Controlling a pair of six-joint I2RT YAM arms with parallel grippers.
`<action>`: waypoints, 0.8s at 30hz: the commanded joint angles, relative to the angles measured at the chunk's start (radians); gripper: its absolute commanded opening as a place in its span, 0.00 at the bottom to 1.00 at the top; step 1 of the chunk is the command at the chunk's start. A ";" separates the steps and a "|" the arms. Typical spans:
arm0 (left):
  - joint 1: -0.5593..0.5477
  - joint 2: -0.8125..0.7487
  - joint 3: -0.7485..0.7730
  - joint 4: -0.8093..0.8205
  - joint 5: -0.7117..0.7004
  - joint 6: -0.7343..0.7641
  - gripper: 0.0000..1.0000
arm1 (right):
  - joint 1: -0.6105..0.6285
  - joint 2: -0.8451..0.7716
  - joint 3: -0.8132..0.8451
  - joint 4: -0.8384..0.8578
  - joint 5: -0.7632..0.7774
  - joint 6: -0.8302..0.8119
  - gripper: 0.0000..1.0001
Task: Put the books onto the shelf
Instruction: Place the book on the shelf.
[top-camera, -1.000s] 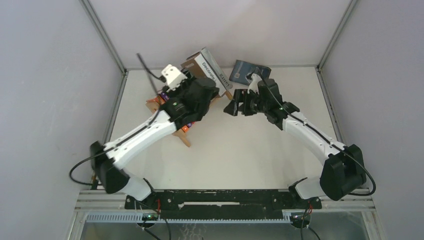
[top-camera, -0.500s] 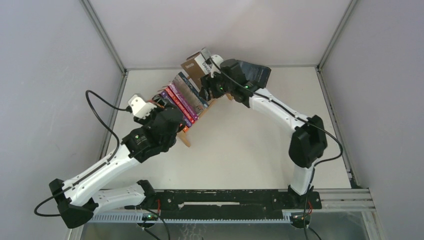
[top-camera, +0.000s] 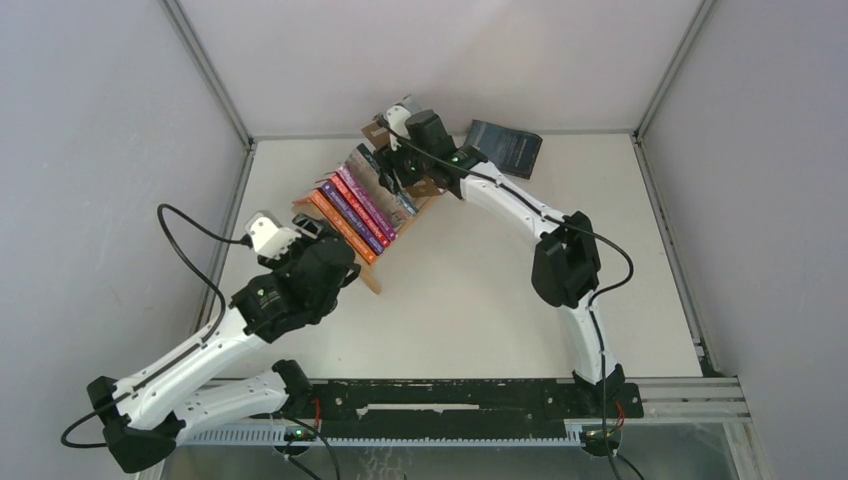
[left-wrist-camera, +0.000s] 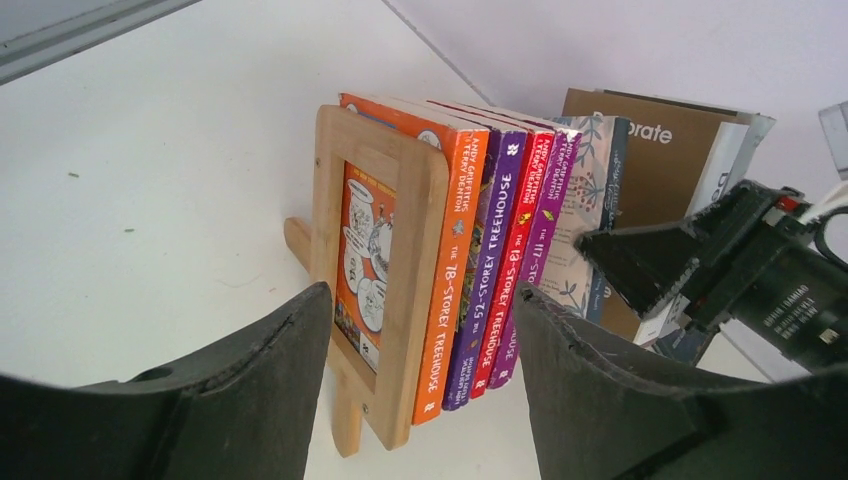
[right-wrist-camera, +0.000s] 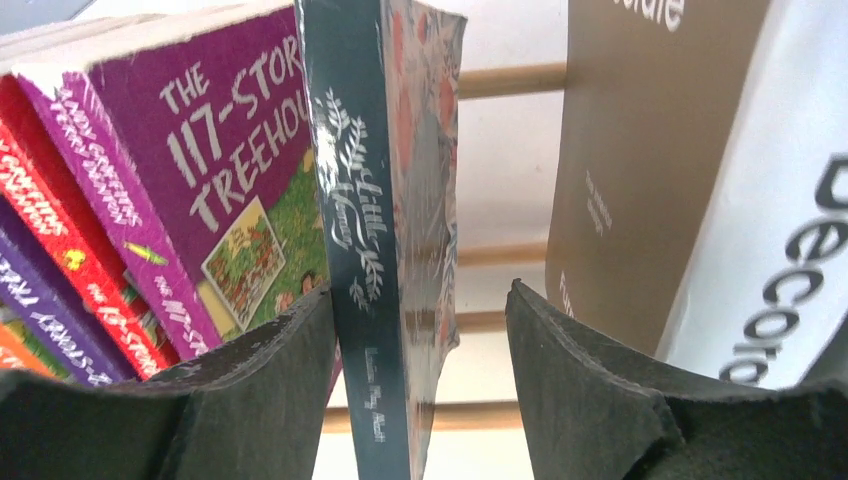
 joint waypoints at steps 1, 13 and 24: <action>-0.004 -0.046 -0.035 -0.022 -0.010 -0.033 0.71 | 0.014 0.060 0.129 -0.020 0.002 -0.045 0.69; -0.003 -0.083 -0.093 -0.013 0.008 -0.048 0.71 | 0.020 0.199 0.289 -0.086 -0.046 -0.079 0.13; 0.005 -0.074 -0.108 -0.017 0.028 -0.051 0.71 | 0.013 0.055 0.087 0.111 -0.081 -0.053 0.00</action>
